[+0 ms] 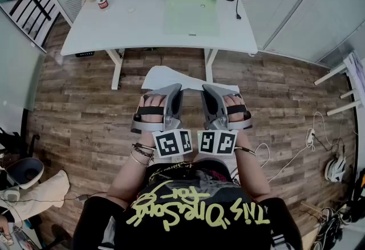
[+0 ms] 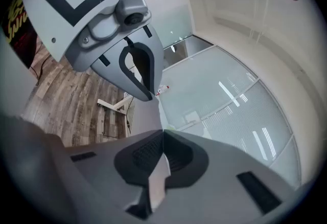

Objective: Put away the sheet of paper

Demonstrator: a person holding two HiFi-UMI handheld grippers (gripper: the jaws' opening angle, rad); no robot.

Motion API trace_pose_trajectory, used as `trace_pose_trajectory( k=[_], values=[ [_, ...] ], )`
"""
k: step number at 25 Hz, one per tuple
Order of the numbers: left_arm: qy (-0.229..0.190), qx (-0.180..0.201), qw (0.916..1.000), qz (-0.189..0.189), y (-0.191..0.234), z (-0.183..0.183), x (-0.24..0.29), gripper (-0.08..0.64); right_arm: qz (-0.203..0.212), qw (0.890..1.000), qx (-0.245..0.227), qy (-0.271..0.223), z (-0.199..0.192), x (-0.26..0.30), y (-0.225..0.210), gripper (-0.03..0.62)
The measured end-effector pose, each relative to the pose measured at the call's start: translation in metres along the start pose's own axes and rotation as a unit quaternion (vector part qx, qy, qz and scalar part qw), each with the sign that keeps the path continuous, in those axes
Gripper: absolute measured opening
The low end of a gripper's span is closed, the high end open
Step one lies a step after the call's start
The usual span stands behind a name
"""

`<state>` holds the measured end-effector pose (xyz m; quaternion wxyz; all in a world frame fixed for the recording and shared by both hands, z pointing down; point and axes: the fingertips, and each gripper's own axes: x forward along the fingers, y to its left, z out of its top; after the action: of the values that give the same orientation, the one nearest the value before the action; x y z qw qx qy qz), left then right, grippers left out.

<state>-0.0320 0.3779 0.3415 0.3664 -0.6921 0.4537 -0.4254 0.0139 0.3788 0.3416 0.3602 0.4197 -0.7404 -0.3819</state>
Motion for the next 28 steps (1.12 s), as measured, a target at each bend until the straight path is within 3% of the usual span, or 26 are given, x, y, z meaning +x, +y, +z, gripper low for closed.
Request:
trace_pose_trajectory(
  k=[12, 17, 28],
  values=[
    [-0.004, 0.001, 1.0000, 0.008, 0.004, 0.008, -0.005, 0.008, -0.008, 1.000, -0.005, -0.003, 0.001, -0.008, -0.006, 0.006],
    [-0.009, 0.000, 0.9999, 0.007, 0.003, 0.004, -0.008, 0.008, -0.033, 0.999, 0.001, -0.008, 0.006, -0.010, -0.008, 0.006],
    [-0.016, -0.015, 0.9997, -0.011, -0.008, 0.003, -0.007, 0.008, -0.033, 0.999, 0.012, 0.005, -0.001, -0.010, 0.001, 0.008]
  ],
)
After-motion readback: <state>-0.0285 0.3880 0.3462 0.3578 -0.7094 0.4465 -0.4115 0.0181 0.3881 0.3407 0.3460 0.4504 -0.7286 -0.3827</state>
